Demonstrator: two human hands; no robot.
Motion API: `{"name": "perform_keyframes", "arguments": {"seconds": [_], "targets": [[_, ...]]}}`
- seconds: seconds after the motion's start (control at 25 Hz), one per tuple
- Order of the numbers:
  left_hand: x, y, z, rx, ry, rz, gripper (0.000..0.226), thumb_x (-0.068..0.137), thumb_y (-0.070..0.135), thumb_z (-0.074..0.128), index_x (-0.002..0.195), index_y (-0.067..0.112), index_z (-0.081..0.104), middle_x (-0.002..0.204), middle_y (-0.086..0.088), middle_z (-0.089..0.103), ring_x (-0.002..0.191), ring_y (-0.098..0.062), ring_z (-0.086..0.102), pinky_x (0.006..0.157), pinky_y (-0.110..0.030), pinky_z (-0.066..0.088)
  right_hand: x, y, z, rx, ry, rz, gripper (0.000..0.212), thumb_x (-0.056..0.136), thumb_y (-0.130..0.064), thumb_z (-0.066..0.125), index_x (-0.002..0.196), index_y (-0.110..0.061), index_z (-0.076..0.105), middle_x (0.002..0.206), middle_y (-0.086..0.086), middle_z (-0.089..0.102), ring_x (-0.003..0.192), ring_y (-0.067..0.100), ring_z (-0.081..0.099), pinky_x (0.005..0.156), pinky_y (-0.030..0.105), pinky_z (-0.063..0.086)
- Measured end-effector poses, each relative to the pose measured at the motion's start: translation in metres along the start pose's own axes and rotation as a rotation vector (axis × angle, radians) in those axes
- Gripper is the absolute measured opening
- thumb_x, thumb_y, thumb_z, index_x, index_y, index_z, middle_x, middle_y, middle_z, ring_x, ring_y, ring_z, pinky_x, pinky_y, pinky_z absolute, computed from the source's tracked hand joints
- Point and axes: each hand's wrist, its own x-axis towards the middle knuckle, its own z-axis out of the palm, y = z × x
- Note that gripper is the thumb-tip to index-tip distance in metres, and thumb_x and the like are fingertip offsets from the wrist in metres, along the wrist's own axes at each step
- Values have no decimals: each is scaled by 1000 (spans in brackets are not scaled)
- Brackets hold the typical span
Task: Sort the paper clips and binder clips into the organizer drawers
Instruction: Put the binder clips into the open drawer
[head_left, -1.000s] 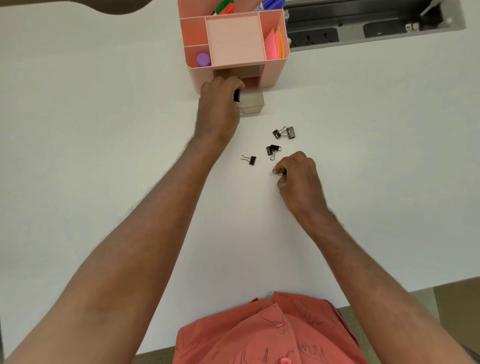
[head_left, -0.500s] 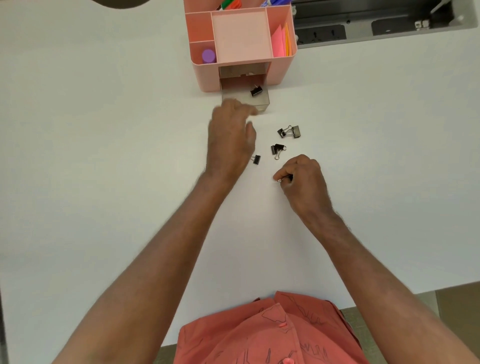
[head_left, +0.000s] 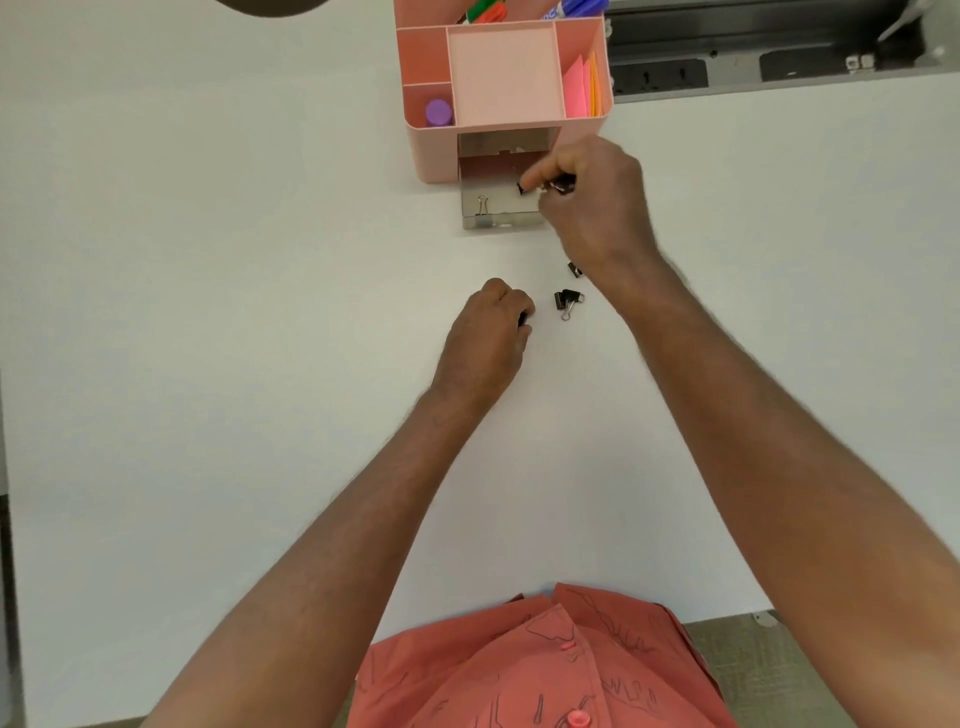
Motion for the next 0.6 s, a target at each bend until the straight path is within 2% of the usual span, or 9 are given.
{"name": "perform_keyframes", "arguments": {"seconds": [0.12, 0.2, 0.4, 0.52, 0.6], "targets": [[-3, -5, -1, -48, 11, -13, 19, 95, 9, 65, 113, 13, 68, 112, -3, 60, 98, -19, 60, 81, -25, 47, 23, 2, 24, -130, -42, -99, 33, 91, 5, 58, 103, -18, 78, 111, 0, 70, 99, 11, 65, 89, 26, 56], [-5, -9, -3, -99, 33, -28, 18, 95, 9, 64, 111, 16, 67, 111, 1, 61, 96, -15, 59, 83, -27, 50, 26, 7, 34, -166, -68, -120, 32, 92, 3, 57, 108, -17, 75, 114, 2, 69, 103, 15, 64, 92, 32, 55], [-8, -11, -3, -160, 69, -65, 18, 93, 6, 61, 107, 17, 67, 105, 3, 61, 88, -12, 56, 79, -28, 51, 11, 19, 30, -2, -44, -130, 29, 95, -4, 60, 119, -17, 70, 119, -1, 67, 105, 9, 64, 95, 22, 54], [-8, -9, -3, -190, 68, -70, 19, 93, 5, 61, 106, 18, 66, 103, 5, 59, 84, -11, 55, 76, -29, 52, -5, 24, 20, 136, 45, -81, 24, 98, -6, 59, 117, -17, 71, 116, -3, 68, 99, 2, 65, 89, 11, 52], [-7, -7, -3, -210, 76, -59, 21, 93, 3, 57, 105, 18, 65, 101, 5, 57, 82, -10, 54, 75, -29, 51, -20, 32, 13, 192, 143, -10, 22, 98, -7, 59, 112, -18, 72, 114, -4, 69, 95, -3, 65, 84, 8, 51]]}}
